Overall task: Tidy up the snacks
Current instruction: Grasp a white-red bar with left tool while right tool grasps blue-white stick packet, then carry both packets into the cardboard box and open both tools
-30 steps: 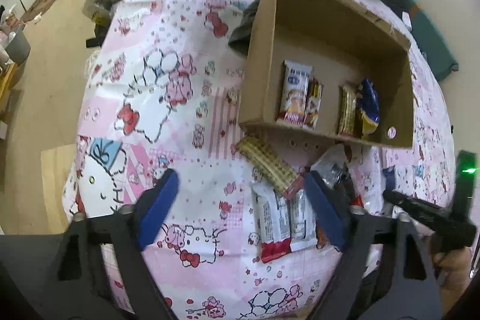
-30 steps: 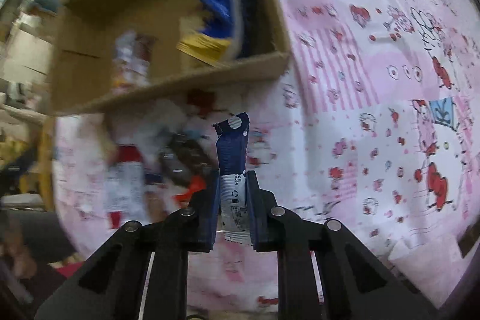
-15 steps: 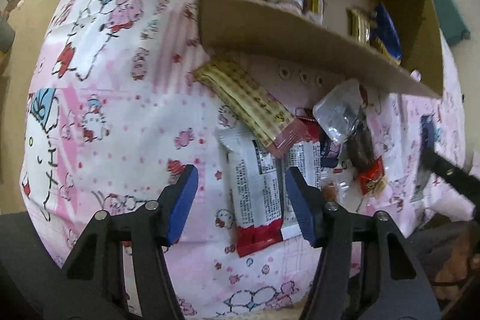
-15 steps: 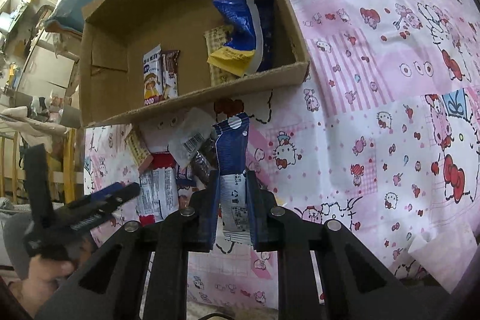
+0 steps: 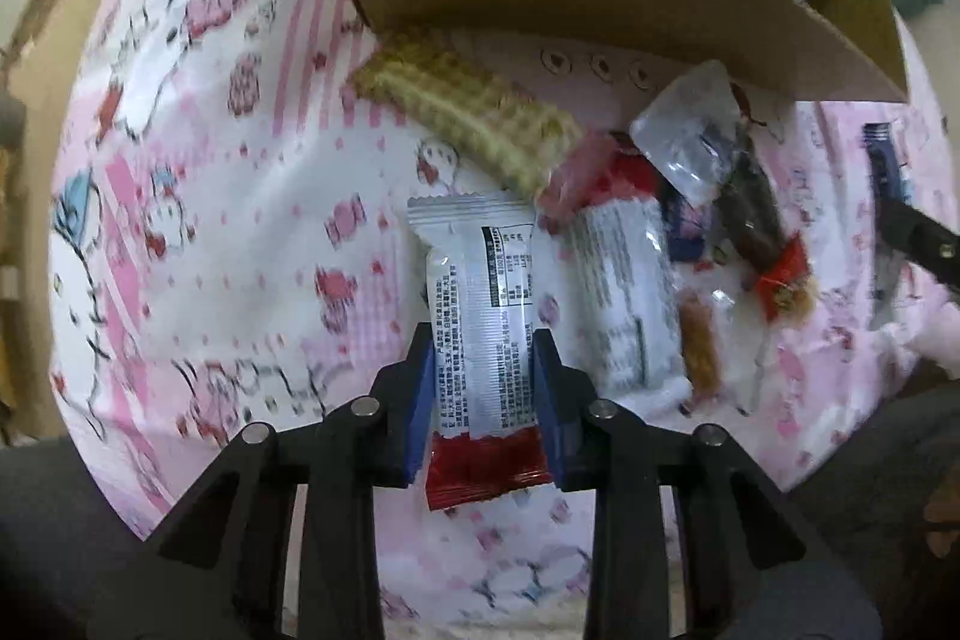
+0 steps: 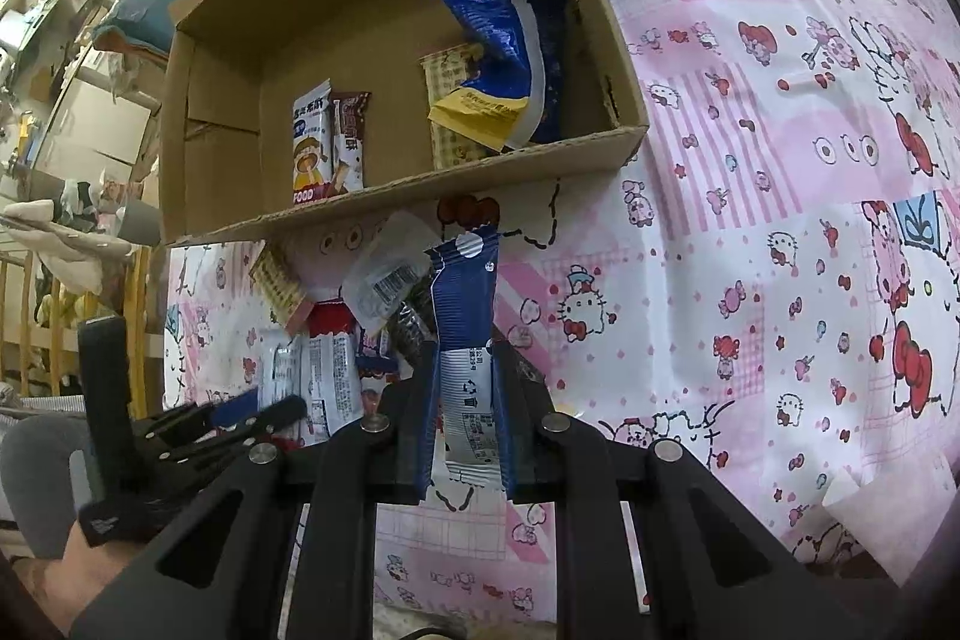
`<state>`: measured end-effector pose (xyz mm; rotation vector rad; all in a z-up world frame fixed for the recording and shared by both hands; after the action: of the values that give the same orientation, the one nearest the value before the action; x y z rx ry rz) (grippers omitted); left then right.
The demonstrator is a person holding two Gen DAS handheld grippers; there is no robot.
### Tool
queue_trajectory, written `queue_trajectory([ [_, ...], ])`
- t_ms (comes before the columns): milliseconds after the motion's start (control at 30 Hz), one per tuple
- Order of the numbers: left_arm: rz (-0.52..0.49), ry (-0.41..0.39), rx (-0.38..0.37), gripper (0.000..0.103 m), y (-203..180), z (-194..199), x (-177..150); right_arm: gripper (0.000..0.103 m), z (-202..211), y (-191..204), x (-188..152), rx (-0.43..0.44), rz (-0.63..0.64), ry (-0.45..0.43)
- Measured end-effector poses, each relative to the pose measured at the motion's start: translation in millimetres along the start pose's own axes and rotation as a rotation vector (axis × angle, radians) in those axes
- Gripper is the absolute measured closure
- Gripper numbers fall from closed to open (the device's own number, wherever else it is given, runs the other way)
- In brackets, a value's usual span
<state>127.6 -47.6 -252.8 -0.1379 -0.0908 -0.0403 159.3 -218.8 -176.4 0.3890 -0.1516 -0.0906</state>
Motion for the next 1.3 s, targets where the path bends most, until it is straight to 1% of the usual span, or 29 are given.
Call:
queue_trajectory([
  [67, -0.001, -0.006, 0.011, 0.077, 3, 4, -6, 0.086, 1, 1, -1, 0.001, 0.005, -0.001],
  [200, 0.015, 0.000, 0.010, 0.077, 10, 13, -17, 0.086, -1, 5, -4, 0.011, 0.015, 0.009],
  [333, 0.039, -0.019, 0.018, 0.077, 20, 26, -25, 0.086, -5, 14, -10, 0.030, 0.044, 0.032],
  [433, 0.068, -0.052, 0.037, 0.077, 32, 38, -24, 0.086, -8, 22, -15, 0.042, 0.070, 0.047],
  [500, 0.135, -0.091, 0.021, 0.077, 40, 52, -26, 0.086, -10, 27, -17, 0.056, 0.085, 0.058],
  [533, 0.157, -0.116, 0.012, 0.077, 43, 61, -25, 0.086, -9, 30, -19, 0.074, 0.095, 0.059],
  [600, 0.166, -0.174, 0.019, 0.077, 47, 79, -21, 0.086, -3, 43, -20, 0.120, 0.132, 0.051],
  [633, 0.165, -0.212, 0.026, 0.077, 48, 92, -18, 0.086, -1, 50, -21, 0.138, 0.151, 0.040],
  [700, 0.162, -0.257, 0.034, 0.077, 49, 109, -4, 0.086, 5, 60, -21, 0.168, 0.188, 0.020],
  [800, 0.135, -0.335, 0.063, 0.077, 47, 138, 15, 0.086, 13, 70, -19, 0.209, 0.206, -0.012],
  [900, 0.107, -0.378, 0.086, 0.077, 51, 155, 46, 0.086, 28, 78, -10, 0.259, 0.211, -0.077],
  [933, 0.100, -0.384, 0.087, 0.077, 55, 158, 48, 0.086, 31, 80, -8, 0.271, 0.210, -0.096],
  [1033, 0.079, -0.406, 0.094, 0.077, 50, 165, 69, 0.086, 48, 84, 5, 0.316, 0.192, -0.179],
  [1067, 0.069, -0.412, 0.094, 0.077, 47, 166, 77, 0.086, 55, 84, 12, 0.334, 0.180, -0.214],
  [1167, 0.043, -0.433, 0.098, 0.077, 39, 167, 96, 0.086, 65, 80, 30, 0.358, 0.146, -0.278],
  [1300, 0.009, -0.458, 0.107, 0.077, 30, 171, 120, 0.086, 71, 66, 52, 0.355, 0.096, -0.313],
])
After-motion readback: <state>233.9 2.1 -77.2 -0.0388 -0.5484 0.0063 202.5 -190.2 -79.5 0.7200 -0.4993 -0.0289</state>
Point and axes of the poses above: each gripper's, at about its wrist camera, not at the fingertips, and z roughly against the way its jaws point, y to its left, x to its top, the point moved 8 cm from there along -z, roughly the way its jaws point, and after that the axes turned 8 degrees about -z, right-handed, at the moved point
